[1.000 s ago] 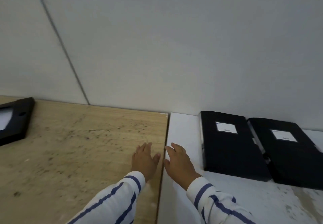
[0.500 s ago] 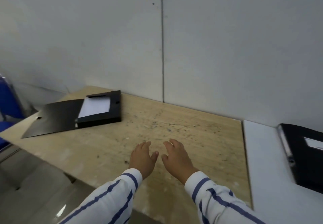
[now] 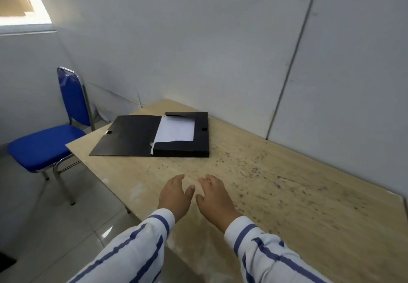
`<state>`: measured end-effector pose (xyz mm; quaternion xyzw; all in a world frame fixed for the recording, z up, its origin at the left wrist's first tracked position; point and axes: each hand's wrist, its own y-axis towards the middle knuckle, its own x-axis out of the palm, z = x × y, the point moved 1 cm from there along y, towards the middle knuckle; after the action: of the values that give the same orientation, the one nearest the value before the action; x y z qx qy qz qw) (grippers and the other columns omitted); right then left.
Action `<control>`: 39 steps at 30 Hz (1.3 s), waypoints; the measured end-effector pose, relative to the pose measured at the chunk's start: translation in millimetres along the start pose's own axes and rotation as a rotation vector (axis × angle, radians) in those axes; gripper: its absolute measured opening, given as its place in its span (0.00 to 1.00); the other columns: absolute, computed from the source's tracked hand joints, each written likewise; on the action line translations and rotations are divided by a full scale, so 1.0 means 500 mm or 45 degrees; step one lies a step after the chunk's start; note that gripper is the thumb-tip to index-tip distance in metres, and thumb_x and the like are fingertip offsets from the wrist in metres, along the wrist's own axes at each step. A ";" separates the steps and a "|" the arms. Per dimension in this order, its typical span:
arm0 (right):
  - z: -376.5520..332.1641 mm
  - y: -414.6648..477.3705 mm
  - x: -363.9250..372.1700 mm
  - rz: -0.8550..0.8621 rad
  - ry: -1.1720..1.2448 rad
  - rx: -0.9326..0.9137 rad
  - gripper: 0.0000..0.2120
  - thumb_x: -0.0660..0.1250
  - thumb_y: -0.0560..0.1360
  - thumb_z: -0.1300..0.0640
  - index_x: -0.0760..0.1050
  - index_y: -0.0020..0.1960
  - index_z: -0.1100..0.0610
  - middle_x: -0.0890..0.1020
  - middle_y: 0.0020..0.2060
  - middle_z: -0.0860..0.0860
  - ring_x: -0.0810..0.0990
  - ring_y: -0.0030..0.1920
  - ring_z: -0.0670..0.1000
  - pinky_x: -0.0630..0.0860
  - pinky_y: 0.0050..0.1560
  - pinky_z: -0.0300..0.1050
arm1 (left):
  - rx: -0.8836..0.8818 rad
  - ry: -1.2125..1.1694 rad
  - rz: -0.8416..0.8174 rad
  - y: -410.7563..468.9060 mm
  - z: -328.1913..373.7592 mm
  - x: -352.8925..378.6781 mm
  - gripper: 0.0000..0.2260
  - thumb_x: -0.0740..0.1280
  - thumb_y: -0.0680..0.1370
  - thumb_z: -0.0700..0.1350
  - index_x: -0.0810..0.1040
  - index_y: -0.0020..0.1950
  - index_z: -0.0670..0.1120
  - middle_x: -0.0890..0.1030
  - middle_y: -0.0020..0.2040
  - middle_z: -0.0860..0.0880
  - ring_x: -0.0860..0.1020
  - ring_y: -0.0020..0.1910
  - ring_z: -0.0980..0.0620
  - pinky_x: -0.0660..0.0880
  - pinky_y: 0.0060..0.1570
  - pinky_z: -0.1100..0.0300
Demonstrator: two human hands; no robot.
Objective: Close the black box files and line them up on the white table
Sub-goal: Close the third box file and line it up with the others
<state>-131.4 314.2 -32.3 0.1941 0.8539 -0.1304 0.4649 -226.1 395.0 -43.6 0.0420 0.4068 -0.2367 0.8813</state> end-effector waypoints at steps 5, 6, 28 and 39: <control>-0.029 0.147 0.049 -0.057 0.040 0.021 0.23 0.58 0.79 0.52 0.60 0.73 0.50 0.60 0.75 0.51 0.57 0.75 0.53 0.61 0.72 0.49 | -0.152 -0.063 -0.004 0.128 -0.045 -0.032 0.25 0.62 0.79 0.53 0.63 0.74 0.47 0.67 0.74 0.46 0.68 0.72 0.44 0.67 0.70 0.50; -0.035 0.176 0.056 -0.081 0.033 0.018 0.23 0.58 0.79 0.51 0.59 0.73 0.50 0.60 0.75 0.51 0.57 0.75 0.53 0.61 0.72 0.49 | -0.183 -0.073 -0.006 0.154 -0.058 -0.039 0.25 0.62 0.79 0.53 0.63 0.74 0.47 0.67 0.74 0.46 0.68 0.72 0.44 0.66 0.70 0.50; -0.192 0.545 0.237 -0.174 -0.199 -0.003 0.22 0.58 0.78 0.55 0.61 0.71 0.51 0.58 0.75 0.53 0.53 0.76 0.57 0.53 0.74 0.55 | -0.568 0.033 0.106 0.549 -0.347 -0.232 0.26 0.65 0.77 0.53 0.67 0.71 0.43 0.71 0.70 0.42 0.70 0.68 0.40 0.69 0.67 0.45; -0.194 0.588 0.296 -0.148 -0.259 0.126 0.22 0.59 0.78 0.56 0.62 0.71 0.52 0.65 0.72 0.52 0.58 0.73 0.55 0.48 0.76 0.55 | -0.795 0.215 0.231 0.618 -0.434 -0.315 0.26 0.65 0.75 0.53 0.65 0.69 0.43 0.69 0.67 0.39 0.68 0.65 0.37 0.67 0.66 0.44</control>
<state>-143.1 646.2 -117.8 0.1529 0.8046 -0.2183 0.5307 -325.7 786.8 -108.5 -0.1747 0.5259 -0.0169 0.8322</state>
